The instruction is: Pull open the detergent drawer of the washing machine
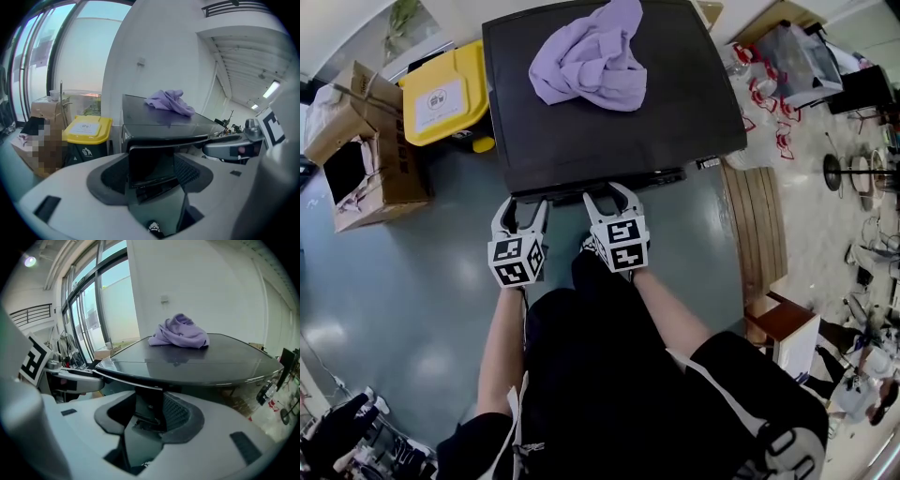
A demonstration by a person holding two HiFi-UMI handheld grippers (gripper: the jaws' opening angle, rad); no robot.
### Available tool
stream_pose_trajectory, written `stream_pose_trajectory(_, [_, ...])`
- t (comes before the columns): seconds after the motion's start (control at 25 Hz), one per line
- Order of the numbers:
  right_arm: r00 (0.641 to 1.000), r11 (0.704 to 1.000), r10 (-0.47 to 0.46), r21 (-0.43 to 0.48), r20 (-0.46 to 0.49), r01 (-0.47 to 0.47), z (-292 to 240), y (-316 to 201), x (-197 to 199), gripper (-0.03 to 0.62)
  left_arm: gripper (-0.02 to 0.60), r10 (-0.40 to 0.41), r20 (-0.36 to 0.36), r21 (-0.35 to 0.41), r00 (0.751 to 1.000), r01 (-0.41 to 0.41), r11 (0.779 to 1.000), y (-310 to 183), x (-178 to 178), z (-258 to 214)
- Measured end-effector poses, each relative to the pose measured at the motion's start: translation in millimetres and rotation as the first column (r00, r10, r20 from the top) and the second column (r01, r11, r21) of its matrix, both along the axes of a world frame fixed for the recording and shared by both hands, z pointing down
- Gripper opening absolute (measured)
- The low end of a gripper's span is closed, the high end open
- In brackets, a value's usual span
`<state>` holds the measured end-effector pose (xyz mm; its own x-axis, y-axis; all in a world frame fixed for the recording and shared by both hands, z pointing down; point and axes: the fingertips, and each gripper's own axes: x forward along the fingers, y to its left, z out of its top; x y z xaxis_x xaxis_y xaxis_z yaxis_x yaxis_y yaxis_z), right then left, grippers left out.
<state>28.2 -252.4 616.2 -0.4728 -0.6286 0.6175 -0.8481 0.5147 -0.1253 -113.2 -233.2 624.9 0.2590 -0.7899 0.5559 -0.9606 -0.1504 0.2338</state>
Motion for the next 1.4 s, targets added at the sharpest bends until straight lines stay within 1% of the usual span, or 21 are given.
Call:
stream_pose_trajectory(0.2, [1.000,1.000,-0.002,0.004,0.001,0.002,0.5,2.0,-0.6,0.179,0.281,0.011,-0.001,-0.015,1.000,-0.011,1.000,1.9,-0.5,0.7])
stream_pose_trajectory(0.76, [1.000,1.000,-0.002,-0.003,-0.004,0.002,-2.8,9.6,-0.7,0.179,0.279,0.021,0.004,-0.015,1.000,-0.020,1.000,8.6,-0.4,-1.9])
stream_pose_trajectory(1.0, [1.000,1.000,0.002,-0.006,-0.001,-0.002,-3.2,19.4,1.7,0.181,0.279,0.032,0.016,-0.012,0.999,-0.032,0.999,19.6,1.0,-2.1])
stream_pose_trajectory(1.2, [1.000,1.000,0.014,-0.004,0.001,-0.014,-2.0,25.8,2.5,0.179,0.279,0.038,0.025,0.004,0.999,-0.038,0.999,26.1,3.6,-1.8])
stream_pose_trajectory(1.32, [1.000,1.000,0.002,0.015,0.007,-0.002,-2.3,26.7,3.3,0.181,0.279,0.061,0.033,0.011,0.998,-0.061,0.998,27.7,4.2,-2.1])
stream_pose_trajectory(1.36, [1.000,1.000,-0.010,0.024,0.008,0.010,-2.1,26.9,3.3,0.196,0.279,0.074,0.040,0.013,0.996,-0.075,0.997,28.2,3.6,-1.9])
stream_pose_trajectory(1.4, [1.000,0.999,-0.026,0.034,0.006,0.025,-1.3,27.1,3.3,0.196,0.278,0.088,0.045,0.014,0.995,-0.089,0.996,28.7,2.7,-1.3])
